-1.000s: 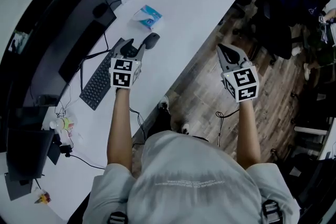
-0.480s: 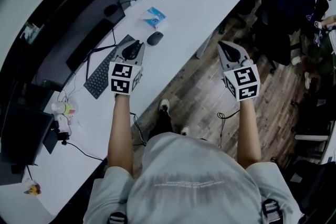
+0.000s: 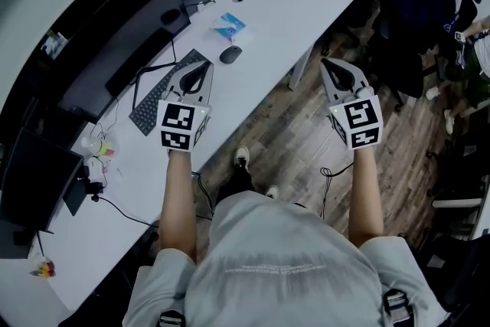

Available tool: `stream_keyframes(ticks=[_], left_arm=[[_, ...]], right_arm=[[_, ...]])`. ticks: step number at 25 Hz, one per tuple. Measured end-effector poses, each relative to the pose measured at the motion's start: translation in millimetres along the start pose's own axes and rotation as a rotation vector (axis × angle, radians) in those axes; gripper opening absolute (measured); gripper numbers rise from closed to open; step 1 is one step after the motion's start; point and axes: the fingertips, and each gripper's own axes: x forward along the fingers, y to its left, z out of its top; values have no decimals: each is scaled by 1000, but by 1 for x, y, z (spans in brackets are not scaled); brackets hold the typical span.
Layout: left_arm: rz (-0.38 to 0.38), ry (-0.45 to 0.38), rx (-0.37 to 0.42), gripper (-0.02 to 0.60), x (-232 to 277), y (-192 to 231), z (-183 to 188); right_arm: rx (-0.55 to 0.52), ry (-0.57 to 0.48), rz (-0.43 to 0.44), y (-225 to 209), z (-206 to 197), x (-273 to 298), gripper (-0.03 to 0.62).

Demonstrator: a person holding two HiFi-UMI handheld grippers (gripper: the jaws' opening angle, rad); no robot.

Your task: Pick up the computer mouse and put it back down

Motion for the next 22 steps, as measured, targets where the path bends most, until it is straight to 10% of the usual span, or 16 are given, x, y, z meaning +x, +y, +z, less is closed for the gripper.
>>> stream_keyframes(ticks=[22], left_arm=[[12,-161,77,12,-62,-21,69]], right_arm=[[-71,-88,4,18,48,-41,0]])
